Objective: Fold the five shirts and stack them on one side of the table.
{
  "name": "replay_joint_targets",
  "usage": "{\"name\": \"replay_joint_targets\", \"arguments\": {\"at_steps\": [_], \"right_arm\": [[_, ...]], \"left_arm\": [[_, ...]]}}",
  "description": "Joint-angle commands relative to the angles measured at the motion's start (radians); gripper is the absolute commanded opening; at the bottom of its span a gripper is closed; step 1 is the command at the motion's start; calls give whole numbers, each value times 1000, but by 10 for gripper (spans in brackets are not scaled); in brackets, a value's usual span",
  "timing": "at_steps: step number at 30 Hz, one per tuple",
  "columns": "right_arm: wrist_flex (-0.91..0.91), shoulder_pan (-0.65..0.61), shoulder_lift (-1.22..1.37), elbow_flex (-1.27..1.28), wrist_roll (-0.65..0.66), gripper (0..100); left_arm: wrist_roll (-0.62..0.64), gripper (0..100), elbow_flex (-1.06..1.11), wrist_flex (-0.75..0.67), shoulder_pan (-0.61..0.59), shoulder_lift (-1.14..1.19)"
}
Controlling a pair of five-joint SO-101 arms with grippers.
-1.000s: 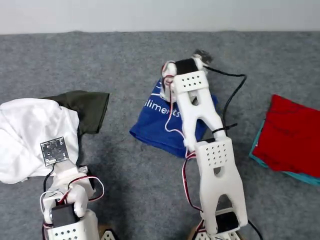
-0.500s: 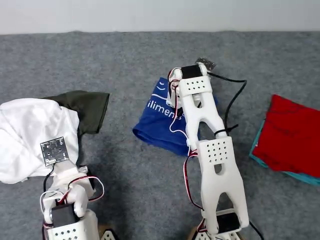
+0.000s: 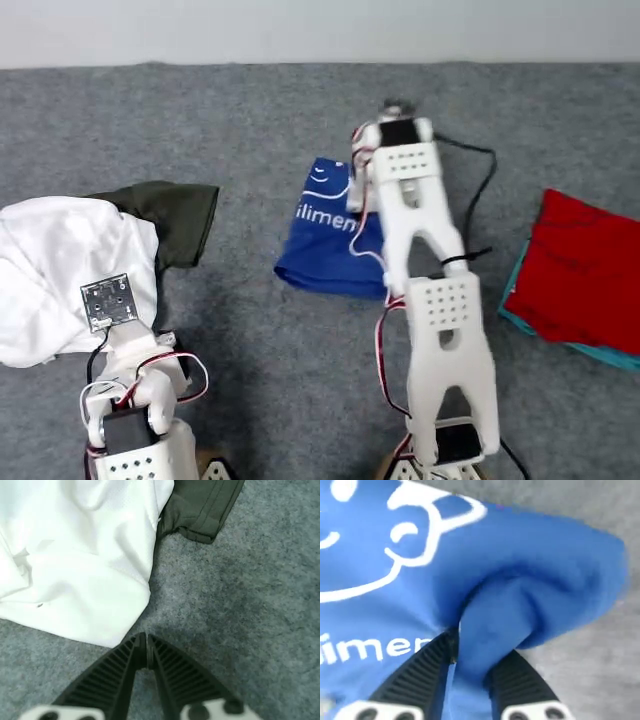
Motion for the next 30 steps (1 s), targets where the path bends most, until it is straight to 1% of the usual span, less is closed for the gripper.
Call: {"name": "replay_joint_targets", "arguments": {"at_steps": [1,8,12,16,22,30], "right_arm": [[42,68,-243,48,91,9],[42,174,-599,292,259,8],[42,237,-779,393,296,8],[42,298,-908,434,328,8],[42,430,-1001,465,385,8],[42,651,-1006,468,486,8]], "left_arm": [[9,14,-8,5,8,-11],[9,14,-8,5,8,-11],[9,14,-8,5,8,-11],[9,14,-8,5,8,-11],[9,14,-8,5,8,-11],[9,14,-8,5,8,-11]]}}
